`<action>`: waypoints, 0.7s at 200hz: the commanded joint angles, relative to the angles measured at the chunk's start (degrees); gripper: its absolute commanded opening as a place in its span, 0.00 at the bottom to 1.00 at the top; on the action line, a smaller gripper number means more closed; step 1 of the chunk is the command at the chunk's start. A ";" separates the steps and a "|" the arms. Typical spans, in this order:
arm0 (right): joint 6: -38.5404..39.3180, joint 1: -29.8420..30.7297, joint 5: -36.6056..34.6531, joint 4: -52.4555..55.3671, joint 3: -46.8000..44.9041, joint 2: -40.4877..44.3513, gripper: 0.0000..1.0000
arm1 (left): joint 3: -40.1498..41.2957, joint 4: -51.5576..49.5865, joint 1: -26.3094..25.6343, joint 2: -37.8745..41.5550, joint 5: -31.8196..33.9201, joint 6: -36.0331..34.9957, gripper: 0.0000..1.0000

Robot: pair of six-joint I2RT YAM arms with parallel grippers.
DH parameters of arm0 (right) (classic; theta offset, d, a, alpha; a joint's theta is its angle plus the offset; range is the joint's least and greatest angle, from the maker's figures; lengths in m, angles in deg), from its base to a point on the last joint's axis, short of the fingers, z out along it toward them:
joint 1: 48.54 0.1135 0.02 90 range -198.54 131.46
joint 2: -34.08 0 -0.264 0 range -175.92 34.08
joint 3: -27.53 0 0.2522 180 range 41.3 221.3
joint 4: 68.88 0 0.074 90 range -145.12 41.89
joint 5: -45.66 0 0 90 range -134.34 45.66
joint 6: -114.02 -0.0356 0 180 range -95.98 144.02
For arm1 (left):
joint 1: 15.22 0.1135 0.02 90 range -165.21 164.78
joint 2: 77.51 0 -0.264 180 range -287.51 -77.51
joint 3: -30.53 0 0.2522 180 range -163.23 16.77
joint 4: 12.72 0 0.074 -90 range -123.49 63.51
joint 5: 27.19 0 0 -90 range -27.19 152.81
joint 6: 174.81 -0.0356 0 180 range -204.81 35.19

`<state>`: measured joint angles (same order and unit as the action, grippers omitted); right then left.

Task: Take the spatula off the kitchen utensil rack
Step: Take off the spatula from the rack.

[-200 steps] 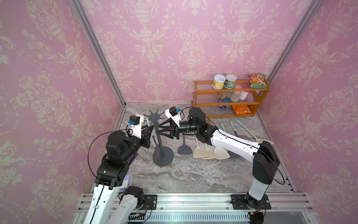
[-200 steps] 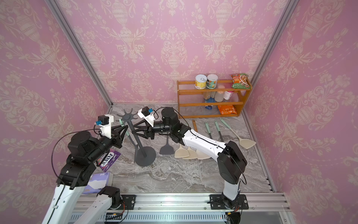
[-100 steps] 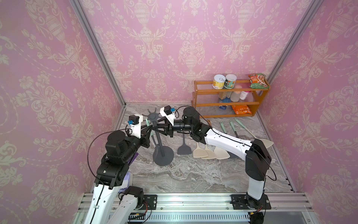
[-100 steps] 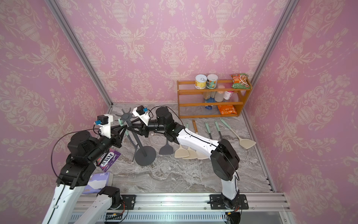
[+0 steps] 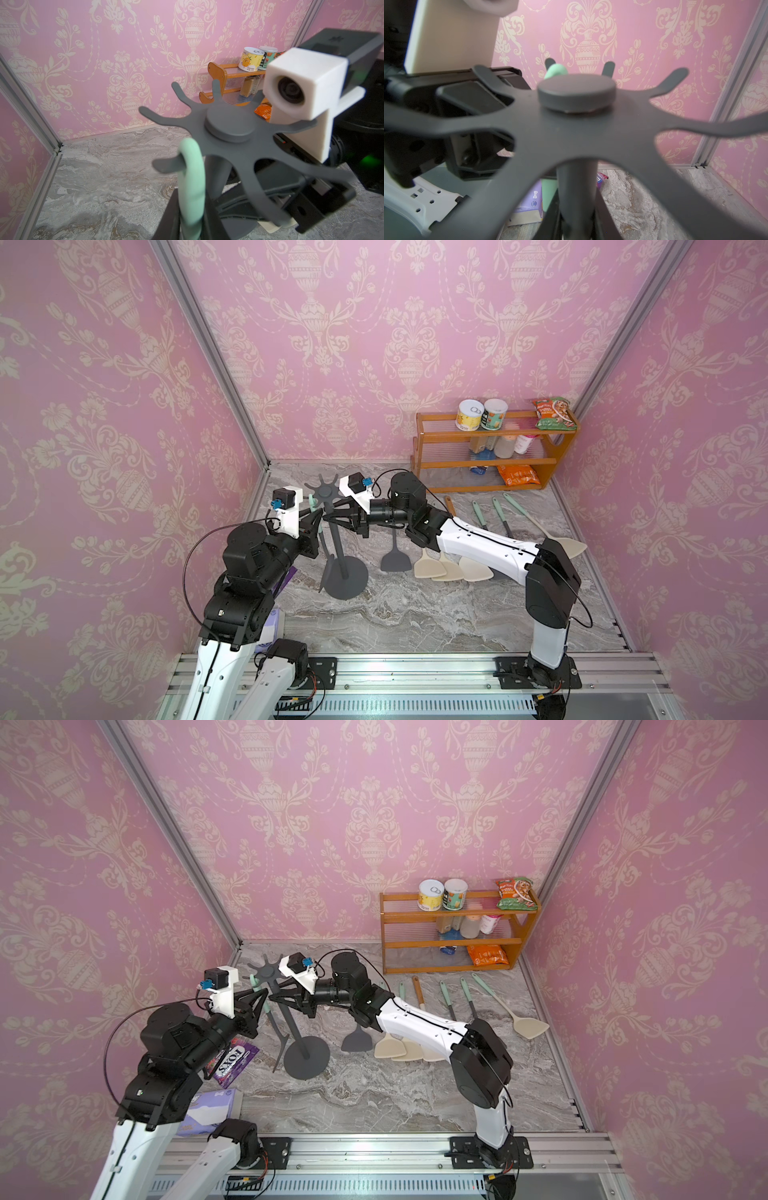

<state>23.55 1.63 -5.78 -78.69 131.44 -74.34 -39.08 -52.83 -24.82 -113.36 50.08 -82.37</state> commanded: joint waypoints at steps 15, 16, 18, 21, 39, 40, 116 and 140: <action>1.65 -0.49 -2.11 6.81 -1.67 0.79 0.00 | -2.60 -2.81 -0.50 4.52 6.42 -4.23 0.18; 1.63 -0.50 -2.06 6.80 -1.70 0.86 0.00 | -2.55 -2.78 -0.50 4.59 6.59 -4.26 0.18; 1.62 -0.56 -2.04 6.72 -1.83 0.96 0.00 | -2.58 -2.69 -0.48 4.75 6.93 -4.28 0.18; 1.54 -0.60 -1.99 6.65 -2.04 1.12 0.00 | -2.52 -2.44 -0.50 4.91 7.38 -4.21 0.18; 1.83 -0.93 -1.94 7.15 -2.85 1.87 0.00 | -2.19 -0.84 -0.43 5.71 9.16 -3.93 0.17; 1.85 -0.94 -1.93 7.23 -2.86 1.88 0.00 | -2.17 -0.74 -0.42 5.71 9.19 -3.89 0.17; 2.09 -1.20 -1.13 9.47 -1.03 1.17 0.00 | -2.49 2.57 -0.45 8.42 14.85 -9.71 0.08; 2.18 -1.35 -0.80 10.14 -0.94 1.28 0.00 | -2.83 1.05 -0.50 8.14 17.17 -11.63 0.04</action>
<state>25.98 1.91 -6.37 -76.22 131.20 -73.33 -38.97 -55.02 -25.63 -106.28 57.92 -90.63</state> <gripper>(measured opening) 0.224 0.156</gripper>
